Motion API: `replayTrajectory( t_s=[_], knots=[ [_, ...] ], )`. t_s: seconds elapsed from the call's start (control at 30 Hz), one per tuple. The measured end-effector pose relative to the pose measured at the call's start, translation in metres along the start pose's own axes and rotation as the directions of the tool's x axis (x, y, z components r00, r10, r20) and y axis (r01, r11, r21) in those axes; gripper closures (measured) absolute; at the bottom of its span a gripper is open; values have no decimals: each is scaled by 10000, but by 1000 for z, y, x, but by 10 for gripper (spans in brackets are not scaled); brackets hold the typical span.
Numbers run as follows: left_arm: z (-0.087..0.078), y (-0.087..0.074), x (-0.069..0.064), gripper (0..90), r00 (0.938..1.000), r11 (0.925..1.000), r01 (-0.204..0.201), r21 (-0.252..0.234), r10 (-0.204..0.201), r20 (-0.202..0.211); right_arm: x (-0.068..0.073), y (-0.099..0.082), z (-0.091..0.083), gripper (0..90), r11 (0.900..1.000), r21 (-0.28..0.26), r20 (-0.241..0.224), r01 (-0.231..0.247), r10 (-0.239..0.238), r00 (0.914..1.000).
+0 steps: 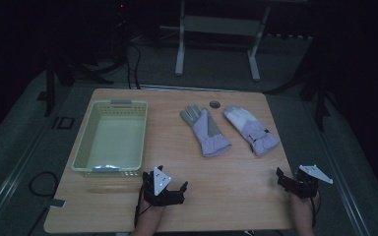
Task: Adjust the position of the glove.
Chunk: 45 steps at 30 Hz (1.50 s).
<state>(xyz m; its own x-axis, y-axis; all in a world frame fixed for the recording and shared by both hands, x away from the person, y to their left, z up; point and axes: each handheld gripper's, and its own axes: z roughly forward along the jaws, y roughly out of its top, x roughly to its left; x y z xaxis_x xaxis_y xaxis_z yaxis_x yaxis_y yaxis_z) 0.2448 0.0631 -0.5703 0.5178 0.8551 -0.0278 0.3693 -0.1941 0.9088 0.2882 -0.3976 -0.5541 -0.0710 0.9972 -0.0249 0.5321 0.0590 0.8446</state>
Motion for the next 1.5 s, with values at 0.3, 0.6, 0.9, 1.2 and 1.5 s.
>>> replayTrajectory(
  t_s=[0.3,0.6,0.9,1.2,1.5],
  knots=[
    [-1,-1,0,0,10000,10000,63,-65,-63,64,0,-2,-3,128,9995,-285,228,-143,150,9996],
    [-1,0,2,0,9997,9998,194,37,-194,167,1,7,-3,116,9988,492,-300,-81,95,9995],
    [-2,-1,2,0,9996,9998,192,-23,-191,207,-2,34,-10,158,9891,1471,-1026,24,129,9946],
    [-1,-1,3,0,9992,9996,280,3,-280,272,5,76,-33,176,9979,643,-1597,-116,218,9869],
    [-2,-1,3,1,9992,9996,274,-28,-273,279,27,108,-32,216,9994,54,-2374,334,-312,9709]
  ],
)
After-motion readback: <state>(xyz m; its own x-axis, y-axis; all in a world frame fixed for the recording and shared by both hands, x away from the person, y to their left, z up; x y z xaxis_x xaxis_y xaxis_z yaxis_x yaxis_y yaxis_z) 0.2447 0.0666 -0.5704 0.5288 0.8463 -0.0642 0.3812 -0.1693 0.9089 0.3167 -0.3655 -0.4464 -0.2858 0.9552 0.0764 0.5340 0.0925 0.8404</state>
